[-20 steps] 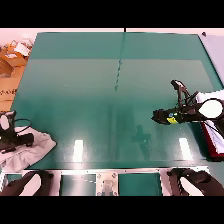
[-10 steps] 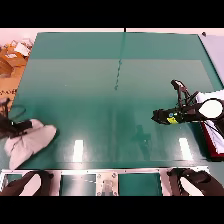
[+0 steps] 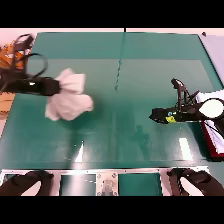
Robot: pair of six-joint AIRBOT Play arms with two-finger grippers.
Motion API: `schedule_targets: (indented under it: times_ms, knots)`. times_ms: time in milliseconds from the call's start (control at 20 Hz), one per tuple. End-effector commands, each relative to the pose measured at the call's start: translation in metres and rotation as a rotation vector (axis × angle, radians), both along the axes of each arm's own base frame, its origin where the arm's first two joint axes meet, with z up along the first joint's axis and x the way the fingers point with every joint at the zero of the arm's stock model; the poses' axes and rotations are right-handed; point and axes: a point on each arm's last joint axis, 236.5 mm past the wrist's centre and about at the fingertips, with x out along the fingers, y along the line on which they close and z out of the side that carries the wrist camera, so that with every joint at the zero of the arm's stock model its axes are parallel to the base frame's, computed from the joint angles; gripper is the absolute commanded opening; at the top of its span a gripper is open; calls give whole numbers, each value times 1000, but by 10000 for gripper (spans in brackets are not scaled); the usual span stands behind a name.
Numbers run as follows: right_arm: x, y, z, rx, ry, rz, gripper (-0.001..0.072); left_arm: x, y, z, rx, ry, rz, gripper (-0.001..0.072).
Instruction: Fold the shirts.
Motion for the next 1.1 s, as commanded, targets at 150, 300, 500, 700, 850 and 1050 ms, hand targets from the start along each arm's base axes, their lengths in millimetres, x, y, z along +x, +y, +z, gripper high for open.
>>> schedule_targets:
  times_ms: [150, 300, 500, 700, 850, 1050]
  knots:
    - [0, 10, 6, 55, 4, -10, 259, -1, -156, -55, -109, 57, -287, 692]
    - [5, 1, 6, 49, -2, -34, 374, 4, -140, -100, -42, 181, -280, 712]
    - [21, -37, -4, 32, 3, -123, 374, -4, -53, -110, 34, 374, -200, 712]
    - [51, -54, -43, 15, 25, -147, 437, -48, -22, -144, 39, 601, -151, 712]
    - [80, -31, -63, 143, 39, -152, 436, -82, -63, -188, -133, 701, -107, 712]
    - [132, -2, -67, 320, 42, -157, 436, -88, -99, -235, -210, 619, -11, 712]
